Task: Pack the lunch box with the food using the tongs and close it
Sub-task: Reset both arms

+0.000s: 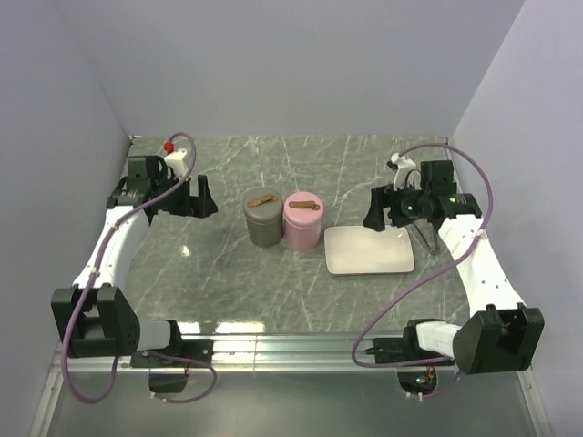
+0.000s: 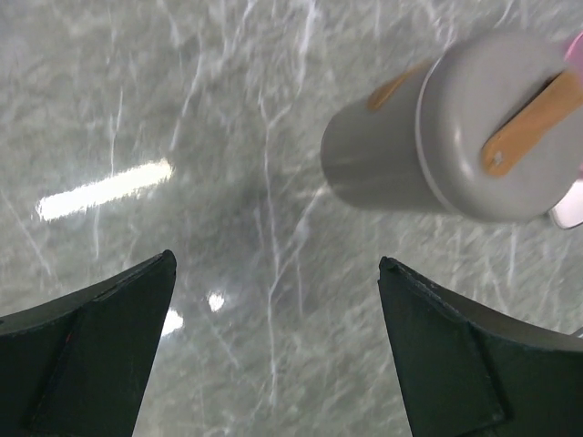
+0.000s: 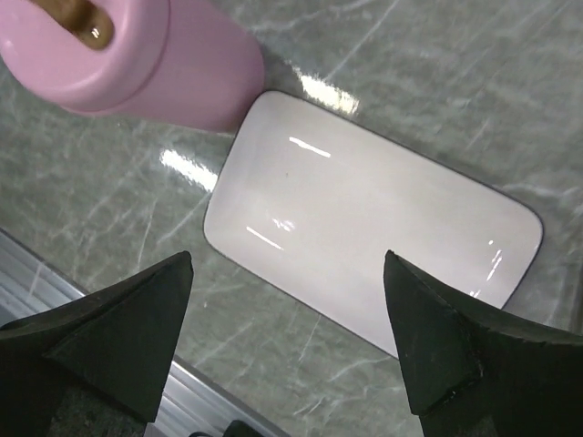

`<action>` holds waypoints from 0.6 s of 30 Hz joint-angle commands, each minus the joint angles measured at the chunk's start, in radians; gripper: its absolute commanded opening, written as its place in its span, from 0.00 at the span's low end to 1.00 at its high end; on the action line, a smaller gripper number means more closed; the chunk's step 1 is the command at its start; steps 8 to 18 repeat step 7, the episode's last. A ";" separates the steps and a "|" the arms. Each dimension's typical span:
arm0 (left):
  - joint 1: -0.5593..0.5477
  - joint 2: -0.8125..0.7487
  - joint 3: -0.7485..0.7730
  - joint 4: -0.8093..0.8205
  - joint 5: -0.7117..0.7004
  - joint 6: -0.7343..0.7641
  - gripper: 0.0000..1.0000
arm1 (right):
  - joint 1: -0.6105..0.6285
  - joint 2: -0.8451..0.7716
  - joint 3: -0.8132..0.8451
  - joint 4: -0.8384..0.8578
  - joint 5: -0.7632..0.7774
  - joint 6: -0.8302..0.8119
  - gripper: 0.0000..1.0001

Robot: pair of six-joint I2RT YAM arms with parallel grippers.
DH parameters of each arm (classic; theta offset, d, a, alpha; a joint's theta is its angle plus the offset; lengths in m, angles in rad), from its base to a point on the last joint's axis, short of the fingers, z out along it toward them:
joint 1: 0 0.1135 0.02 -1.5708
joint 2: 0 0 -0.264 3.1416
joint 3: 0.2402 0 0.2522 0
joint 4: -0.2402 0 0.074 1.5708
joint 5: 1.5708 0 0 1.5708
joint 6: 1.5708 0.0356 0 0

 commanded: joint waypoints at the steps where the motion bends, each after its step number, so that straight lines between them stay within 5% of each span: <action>1: 0.004 -0.073 -0.039 0.036 -0.043 0.038 0.99 | -0.001 -0.048 -0.054 0.054 -0.020 -0.006 0.92; 18: 0.015 -0.110 -0.058 0.041 -0.002 0.028 1.00 | 0.013 -0.077 -0.053 0.054 -0.031 0.010 0.93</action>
